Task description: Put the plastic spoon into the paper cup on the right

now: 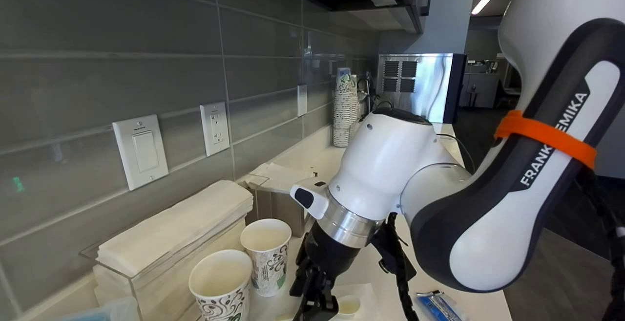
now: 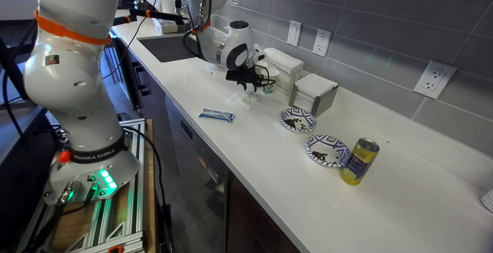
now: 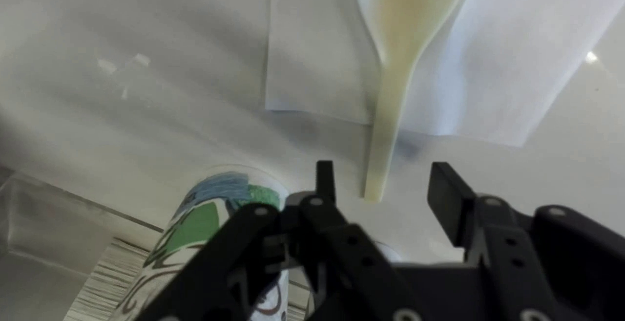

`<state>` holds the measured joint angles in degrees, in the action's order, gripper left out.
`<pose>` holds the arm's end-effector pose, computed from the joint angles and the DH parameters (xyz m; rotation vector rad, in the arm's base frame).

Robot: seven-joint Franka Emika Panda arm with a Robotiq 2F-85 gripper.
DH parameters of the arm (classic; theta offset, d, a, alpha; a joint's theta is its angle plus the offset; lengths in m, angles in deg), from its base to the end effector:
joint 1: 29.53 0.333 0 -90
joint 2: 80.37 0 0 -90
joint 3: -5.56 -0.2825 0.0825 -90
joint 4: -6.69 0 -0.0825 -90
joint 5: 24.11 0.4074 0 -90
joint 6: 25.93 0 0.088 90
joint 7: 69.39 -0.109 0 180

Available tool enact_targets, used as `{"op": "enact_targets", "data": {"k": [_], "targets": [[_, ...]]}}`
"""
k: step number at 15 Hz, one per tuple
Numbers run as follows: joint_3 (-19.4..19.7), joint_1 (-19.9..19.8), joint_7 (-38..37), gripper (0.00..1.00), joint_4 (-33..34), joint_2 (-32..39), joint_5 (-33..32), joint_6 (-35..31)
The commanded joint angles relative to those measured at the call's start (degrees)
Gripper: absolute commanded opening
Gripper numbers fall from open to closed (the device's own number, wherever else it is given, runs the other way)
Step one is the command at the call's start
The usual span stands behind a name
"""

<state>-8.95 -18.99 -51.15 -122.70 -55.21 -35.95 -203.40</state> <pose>0.5062 0.2609 0.1641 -2.6937 -1.3255 -0.6362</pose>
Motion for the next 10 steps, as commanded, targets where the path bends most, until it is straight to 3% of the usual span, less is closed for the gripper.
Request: {"op": "enact_targets", "data": {"k": [1,5,10], "targets": [[-0.55,-0.82,0.65,0.23,1.48,2.59,-1.56,-1.92],[-0.43,-0.94,0.33,0.0,1.72,3.65,-1.75,-2.86],[0.15,0.09,-1.13,0.03,0.74,0.49,-1.37,-1.28]]}}
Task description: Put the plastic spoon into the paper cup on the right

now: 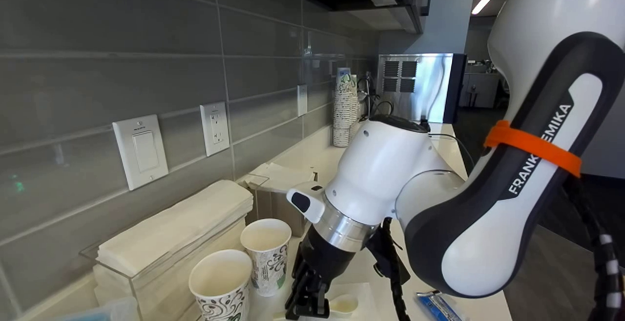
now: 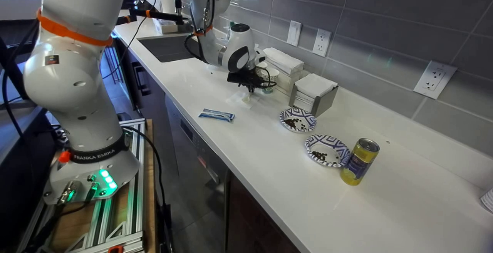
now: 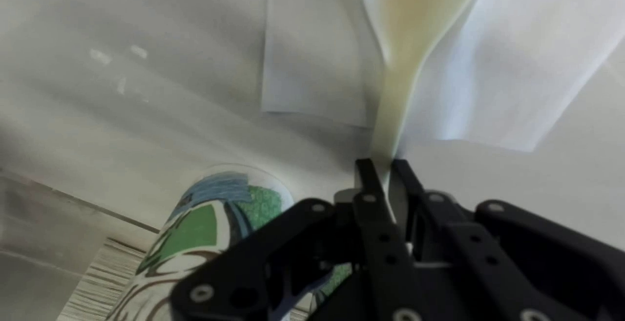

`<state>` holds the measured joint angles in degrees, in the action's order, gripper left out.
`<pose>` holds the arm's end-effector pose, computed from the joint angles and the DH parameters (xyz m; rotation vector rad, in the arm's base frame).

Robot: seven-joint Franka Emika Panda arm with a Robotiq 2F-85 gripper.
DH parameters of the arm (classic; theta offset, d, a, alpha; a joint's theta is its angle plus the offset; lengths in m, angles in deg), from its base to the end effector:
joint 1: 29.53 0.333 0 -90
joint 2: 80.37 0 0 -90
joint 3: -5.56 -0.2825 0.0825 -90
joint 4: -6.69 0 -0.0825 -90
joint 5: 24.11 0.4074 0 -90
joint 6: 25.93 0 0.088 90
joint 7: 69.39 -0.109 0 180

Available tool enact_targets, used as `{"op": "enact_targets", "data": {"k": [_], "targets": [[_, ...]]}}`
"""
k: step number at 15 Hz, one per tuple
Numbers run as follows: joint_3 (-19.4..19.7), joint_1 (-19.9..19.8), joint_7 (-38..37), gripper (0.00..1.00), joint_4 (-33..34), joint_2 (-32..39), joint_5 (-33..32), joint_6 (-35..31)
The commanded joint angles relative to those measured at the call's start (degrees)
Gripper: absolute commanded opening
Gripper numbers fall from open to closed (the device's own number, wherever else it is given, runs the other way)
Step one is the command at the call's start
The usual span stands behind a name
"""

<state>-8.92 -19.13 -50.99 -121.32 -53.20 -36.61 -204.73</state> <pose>0.5108 0.2628 0.1568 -2.6797 -1.3291 -0.6557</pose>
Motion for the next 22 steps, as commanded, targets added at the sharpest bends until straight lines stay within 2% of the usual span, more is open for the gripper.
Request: {"op": "enact_targets", "data": {"k": [1,8,10,11,16,19,22], "targets": [[-0.6,0.0,-1.93,0.03,-1.15,-2.81,-0.05,0.72],[-3.37,-0.1,-8.13,0.03,-5.99,-12.0,3.51,-0.21],[-2.84,1.07,-10.11,0.03,-7.28,-15.14,4.22,-0.82],[-1.67,1.86,-11.1,0.03,-8.18,-17.23,3.96,-1.62],[9.65,7.64,-16.82,0.03,-10.84,-24.25,-1.24,-8.07],[14.49,8.53,-14.3,0.03,-10.69,-24.45,-1.73,-13.17],[16.17,9.5,-9.95,0.03,-9.82,-21.07,2.27,-20.61]]}}
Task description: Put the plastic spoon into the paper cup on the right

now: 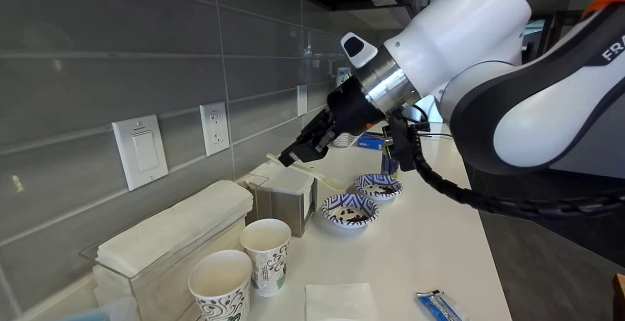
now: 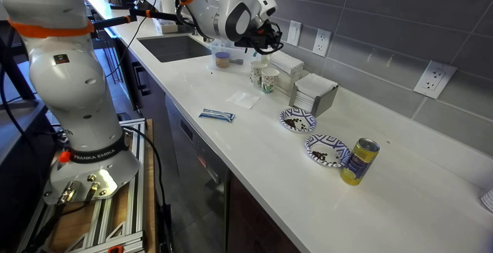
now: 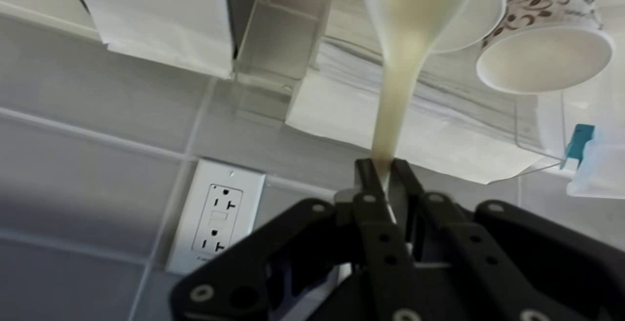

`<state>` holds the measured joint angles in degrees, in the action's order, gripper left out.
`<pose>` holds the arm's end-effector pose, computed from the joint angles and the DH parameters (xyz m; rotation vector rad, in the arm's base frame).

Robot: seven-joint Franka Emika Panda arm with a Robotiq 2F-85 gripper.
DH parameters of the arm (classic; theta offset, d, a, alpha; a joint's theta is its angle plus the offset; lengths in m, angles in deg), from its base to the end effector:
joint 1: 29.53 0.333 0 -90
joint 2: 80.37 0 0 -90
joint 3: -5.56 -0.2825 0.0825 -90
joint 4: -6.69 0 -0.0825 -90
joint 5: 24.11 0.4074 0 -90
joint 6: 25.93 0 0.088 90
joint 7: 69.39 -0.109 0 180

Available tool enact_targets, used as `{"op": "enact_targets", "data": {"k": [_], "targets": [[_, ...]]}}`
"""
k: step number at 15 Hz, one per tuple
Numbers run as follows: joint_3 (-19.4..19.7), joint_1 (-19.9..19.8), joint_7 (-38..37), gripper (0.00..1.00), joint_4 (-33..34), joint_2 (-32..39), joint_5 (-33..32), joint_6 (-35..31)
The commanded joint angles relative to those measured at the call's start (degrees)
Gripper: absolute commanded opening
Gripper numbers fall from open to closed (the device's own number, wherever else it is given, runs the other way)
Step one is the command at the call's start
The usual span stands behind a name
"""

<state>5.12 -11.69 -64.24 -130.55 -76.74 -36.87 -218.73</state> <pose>0.5234 0.1985 0.3461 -2.6381 -0.8885 -1.3459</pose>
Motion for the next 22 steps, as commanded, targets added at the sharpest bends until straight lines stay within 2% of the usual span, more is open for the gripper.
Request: {"op": "enact_targets", "data": {"k": [1,7,9,10,11,13,22], "targets": [[2.2,2.73,4.71,0.03,-0.24,3.93,3.81,-9.36],[2.26,9.23,13.86,0.03,3.15,14.34,15.46,-23.35],[2.07,10.58,15.34,0.03,4.68,17.29,17.47,-27.8],[1.71,10.68,15.18,0.03,5.66,18.71,17.2,-29.42],[-0.94,8.55,16.26,0.03,6.56,19.99,17.62,-30.87],[-1.57,8.34,16.5,0.03,8.2,21.98,17.25,-32.78],[-1.58,6.39,17.57,0.03,13.72,27.87,13.21,-35.41]]}}
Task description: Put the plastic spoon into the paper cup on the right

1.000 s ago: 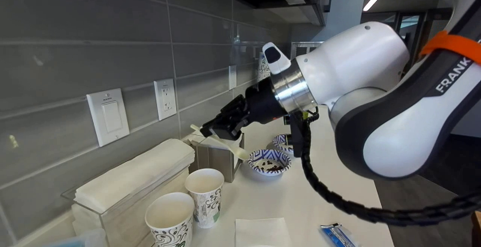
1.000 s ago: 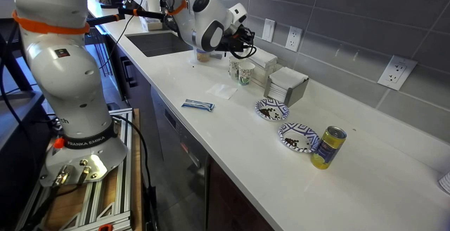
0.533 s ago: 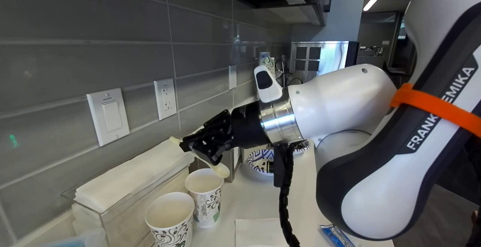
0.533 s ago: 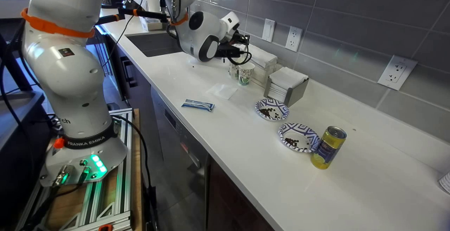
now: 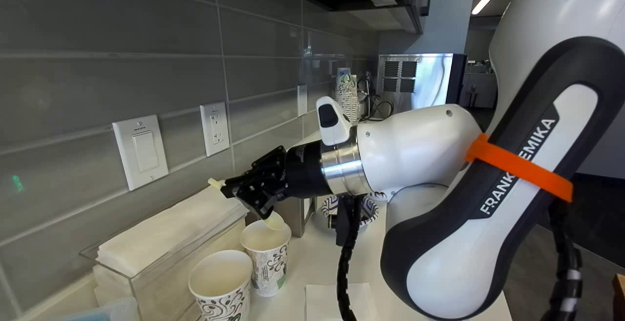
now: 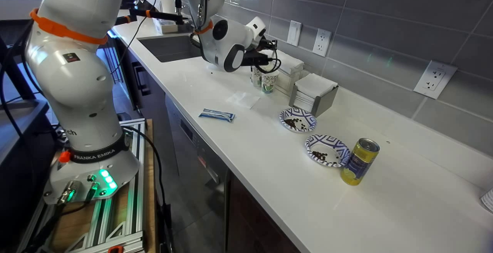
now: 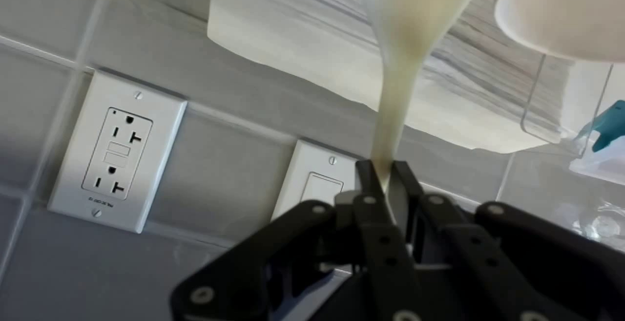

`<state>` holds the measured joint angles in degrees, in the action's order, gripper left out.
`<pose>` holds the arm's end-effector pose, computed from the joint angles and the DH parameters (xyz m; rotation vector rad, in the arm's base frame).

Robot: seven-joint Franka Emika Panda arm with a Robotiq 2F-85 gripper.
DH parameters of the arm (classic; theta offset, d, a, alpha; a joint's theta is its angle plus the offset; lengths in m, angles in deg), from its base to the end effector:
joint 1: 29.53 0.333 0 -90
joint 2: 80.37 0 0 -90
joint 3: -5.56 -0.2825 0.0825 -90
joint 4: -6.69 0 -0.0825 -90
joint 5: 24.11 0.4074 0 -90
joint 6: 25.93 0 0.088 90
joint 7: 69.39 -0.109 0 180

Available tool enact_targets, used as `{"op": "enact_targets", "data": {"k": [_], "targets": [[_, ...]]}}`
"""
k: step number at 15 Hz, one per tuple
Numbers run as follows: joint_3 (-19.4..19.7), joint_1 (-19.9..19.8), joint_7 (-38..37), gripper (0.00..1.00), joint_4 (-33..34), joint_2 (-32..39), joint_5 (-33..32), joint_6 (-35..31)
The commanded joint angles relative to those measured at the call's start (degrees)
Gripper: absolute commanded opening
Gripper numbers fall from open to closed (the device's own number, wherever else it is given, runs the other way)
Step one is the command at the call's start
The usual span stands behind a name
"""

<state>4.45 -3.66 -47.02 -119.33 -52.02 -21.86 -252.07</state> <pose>0.5271 0.2614 0.2603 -2.3086 -0.9824 -1.8129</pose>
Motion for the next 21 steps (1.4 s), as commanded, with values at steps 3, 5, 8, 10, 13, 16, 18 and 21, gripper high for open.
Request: {"op": "enact_targets", "data": {"k": [3,5,8,10,13,16,18,21], "targets": [[-1.17,-2.47,-0.44,0.03,3.57,4.7,-3.26,-2.15],[-1.3,-2.89,-0.62,0.03,4.18,5.68,-4.12,-2.41],[-1.57,-3.43,-1.09,0.03,4.57,6.65,-5.48,-2.6],[-1.73,-3.69,-1.37,0.03,4.2,7.01,-6.06,-2.85],[-2.11,-4.06,-2.04,0.03,3.39,7.4,-6.6,-3.65],[-2.18,-4.11,-1.89,0.38,2.85,7.33,-6.68,-4.27],[-1.88,-3.72,-1.15,0.51,1.99,6.21,-5.99,-4.35],[-1.58,-3.12,-0.15,0.74,-0.34,3.25,-4.64,-4.38]]}}
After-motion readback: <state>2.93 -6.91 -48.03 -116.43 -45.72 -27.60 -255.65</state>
